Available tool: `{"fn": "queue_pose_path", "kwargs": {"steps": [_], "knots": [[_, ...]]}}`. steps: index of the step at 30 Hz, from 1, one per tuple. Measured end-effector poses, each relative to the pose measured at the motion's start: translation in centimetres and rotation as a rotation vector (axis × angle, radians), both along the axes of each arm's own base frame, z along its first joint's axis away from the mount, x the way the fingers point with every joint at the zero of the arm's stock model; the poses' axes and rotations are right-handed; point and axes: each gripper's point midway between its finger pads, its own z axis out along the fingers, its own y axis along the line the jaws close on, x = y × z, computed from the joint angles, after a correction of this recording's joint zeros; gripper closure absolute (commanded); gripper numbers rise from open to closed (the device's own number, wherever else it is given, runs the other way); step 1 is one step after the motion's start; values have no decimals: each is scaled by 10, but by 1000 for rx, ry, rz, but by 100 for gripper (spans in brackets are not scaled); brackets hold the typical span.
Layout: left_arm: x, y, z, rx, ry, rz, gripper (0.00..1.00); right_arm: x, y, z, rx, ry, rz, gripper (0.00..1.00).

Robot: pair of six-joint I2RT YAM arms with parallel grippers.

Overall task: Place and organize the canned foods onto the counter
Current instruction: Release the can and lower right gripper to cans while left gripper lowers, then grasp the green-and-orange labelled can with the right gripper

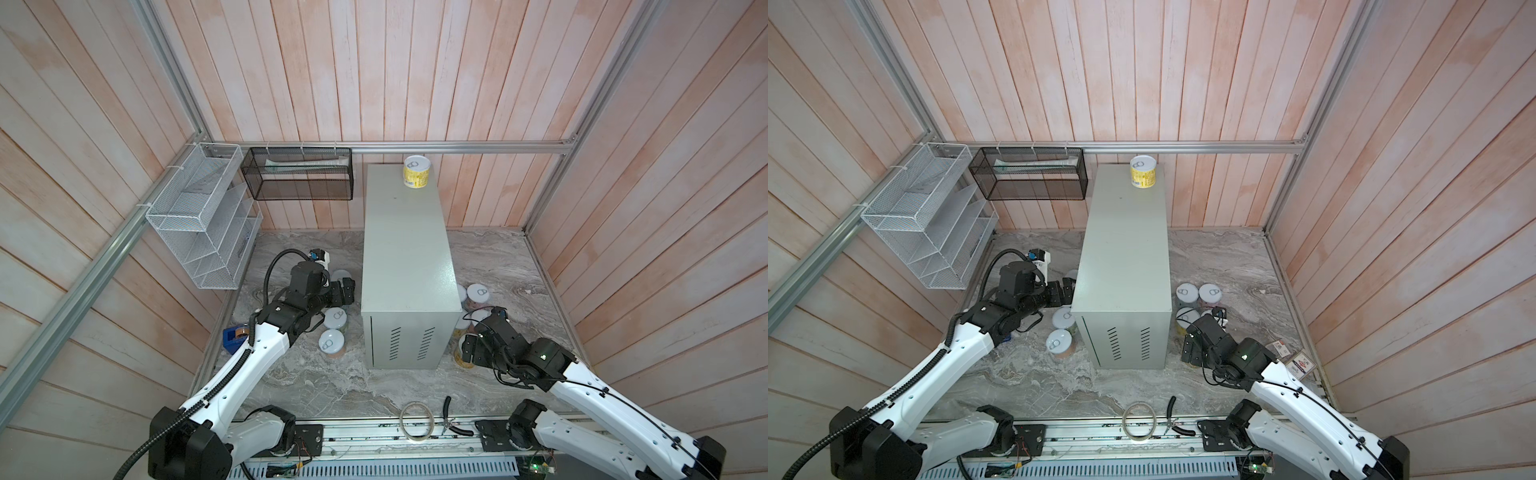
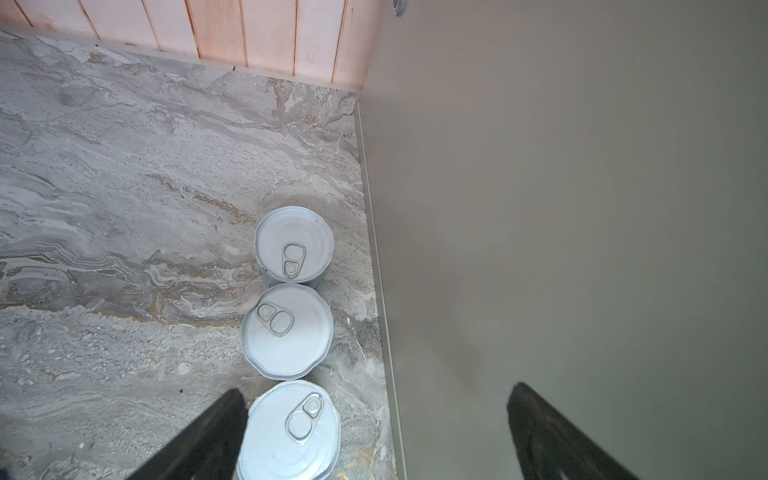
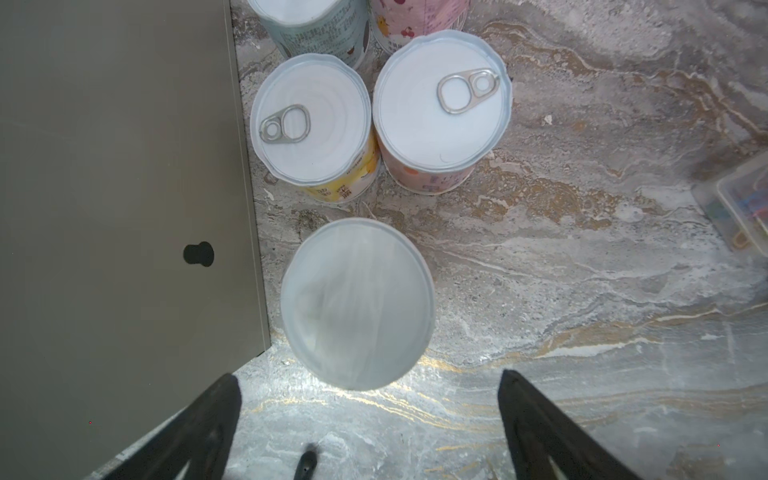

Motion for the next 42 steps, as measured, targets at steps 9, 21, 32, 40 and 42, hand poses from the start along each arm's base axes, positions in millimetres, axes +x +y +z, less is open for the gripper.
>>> {"fn": "queue_pose_path", "kwargs": {"steps": [9,21,32,40,42], "knots": [[2,-1,-1,-12,-10,1,0,11,8,-34,-43,42,-9,9],[4,1,-10,-11,1,7,0,26,5,-61,-36,32,-58,11],[4,2,-21,-4,23,8,0,33,7,-73,-24,33,-52,24],[4,2,-23,-2,26,8,0,35,6,-71,-29,19,-49,100],[4,2,-24,-1,29,8,0,33,5,-71,-31,24,-46,100]]}}
